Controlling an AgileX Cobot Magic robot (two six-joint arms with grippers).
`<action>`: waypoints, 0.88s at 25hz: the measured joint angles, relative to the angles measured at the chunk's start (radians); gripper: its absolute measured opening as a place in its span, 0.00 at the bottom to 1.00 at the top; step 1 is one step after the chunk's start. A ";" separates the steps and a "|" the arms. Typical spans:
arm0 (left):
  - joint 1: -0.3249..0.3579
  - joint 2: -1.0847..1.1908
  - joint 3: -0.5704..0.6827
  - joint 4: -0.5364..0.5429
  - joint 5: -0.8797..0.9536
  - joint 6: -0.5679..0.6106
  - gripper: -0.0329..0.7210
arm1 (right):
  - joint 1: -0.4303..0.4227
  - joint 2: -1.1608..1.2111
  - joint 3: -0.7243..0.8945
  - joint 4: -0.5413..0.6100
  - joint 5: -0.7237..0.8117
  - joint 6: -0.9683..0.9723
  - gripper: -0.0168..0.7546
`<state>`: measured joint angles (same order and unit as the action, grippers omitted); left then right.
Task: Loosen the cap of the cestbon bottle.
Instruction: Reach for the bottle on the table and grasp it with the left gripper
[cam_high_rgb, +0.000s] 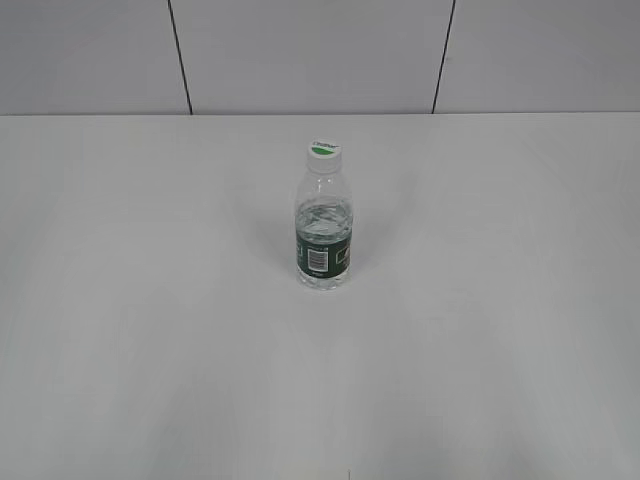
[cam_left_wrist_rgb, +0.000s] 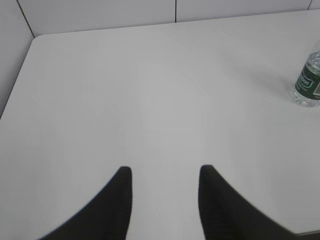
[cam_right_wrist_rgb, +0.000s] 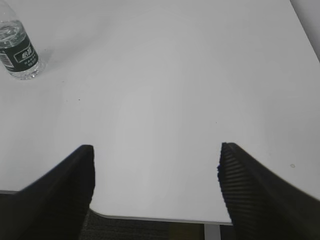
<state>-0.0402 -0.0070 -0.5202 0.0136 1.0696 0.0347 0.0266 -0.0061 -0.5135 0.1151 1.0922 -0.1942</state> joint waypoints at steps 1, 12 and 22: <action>0.000 0.000 0.000 0.000 0.000 0.000 0.41 | 0.000 0.000 0.000 0.000 0.000 0.000 0.78; 0.000 0.000 0.000 0.000 0.000 0.000 0.41 | 0.000 0.000 0.000 0.000 0.001 0.000 0.78; 0.000 0.000 0.000 0.000 0.000 0.000 0.41 | 0.000 0.000 0.000 0.000 0.001 0.000 0.78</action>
<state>-0.0402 -0.0070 -0.5202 0.0136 1.0696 0.0347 0.0266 -0.0061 -0.5135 0.1151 1.0930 -0.1942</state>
